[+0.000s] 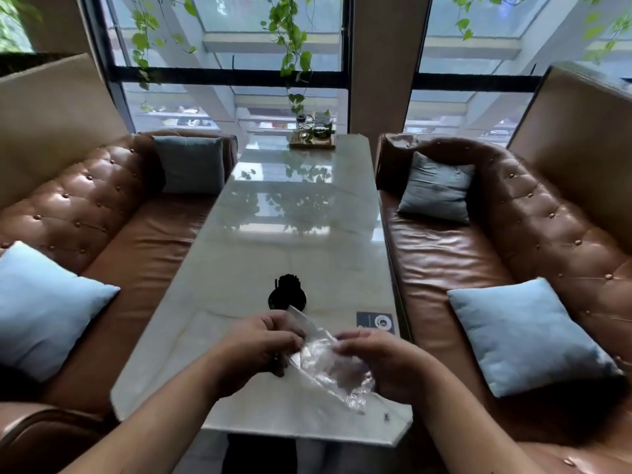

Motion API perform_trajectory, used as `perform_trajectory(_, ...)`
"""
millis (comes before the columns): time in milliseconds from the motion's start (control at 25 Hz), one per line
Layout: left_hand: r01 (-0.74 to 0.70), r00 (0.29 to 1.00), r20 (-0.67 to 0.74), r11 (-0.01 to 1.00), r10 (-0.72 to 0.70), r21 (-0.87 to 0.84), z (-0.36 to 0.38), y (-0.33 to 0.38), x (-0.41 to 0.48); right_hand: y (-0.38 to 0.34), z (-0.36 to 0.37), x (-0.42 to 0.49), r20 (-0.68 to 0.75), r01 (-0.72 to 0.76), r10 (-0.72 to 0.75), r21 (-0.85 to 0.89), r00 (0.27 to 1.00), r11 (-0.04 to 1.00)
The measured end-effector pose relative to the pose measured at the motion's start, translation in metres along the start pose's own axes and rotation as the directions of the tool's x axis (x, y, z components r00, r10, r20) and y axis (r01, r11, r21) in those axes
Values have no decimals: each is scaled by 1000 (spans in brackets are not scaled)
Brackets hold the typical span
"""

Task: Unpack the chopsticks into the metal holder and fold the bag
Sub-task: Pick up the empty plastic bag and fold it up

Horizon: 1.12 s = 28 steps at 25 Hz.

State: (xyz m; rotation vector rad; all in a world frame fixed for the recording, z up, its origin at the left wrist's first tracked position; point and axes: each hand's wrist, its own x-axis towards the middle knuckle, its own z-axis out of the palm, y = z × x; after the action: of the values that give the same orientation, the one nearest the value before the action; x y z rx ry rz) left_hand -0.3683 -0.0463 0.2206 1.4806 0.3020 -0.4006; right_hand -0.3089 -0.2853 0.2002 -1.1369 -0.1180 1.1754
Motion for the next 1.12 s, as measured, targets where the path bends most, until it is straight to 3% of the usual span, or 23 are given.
perform_trajectory(80,2,999,-47,996,-6,-84,2,-4,-8,4,22,8,-52,42,-47,-108,998,993)
perform_trajectory(160,9,994,-101,975,-32,-221,-2,-8,-15,5,44,16,-180,133,-144,-72,973,989)
perform_trajectory(280,32,996,-80,980,-48,-194,-17,-11,-25,3,65,28,-298,223,-208,15,932,975)
perform_trajectory(520,22,997,-68,974,-38,-224,-73,-30,-39,23,108,67,-324,148,-148,-24,935,989)
perform_trajectory(680,31,999,-23,963,-39,-267,-106,-48,-42,48,133,99,-353,214,-176,71,919,974)
perform_trajectory(840,119,992,10,931,-123,-346,-127,-74,-44,79,135,123,-373,219,-236,-87,897,972)
perform_trajectory(920,66,997,-22,954,-75,-291,-133,-95,-41,95,129,130,-385,204,-206,-47,900,978)
perform_trajectory(1040,-42,990,-138,988,21,-150,-131,-130,-31,124,120,138,-365,136,-66,169,929,976)
perform_trajectory(1120,-55,985,-167,997,45,-58,-130,-155,-21,145,112,144,-459,104,-93,-1,884,995)
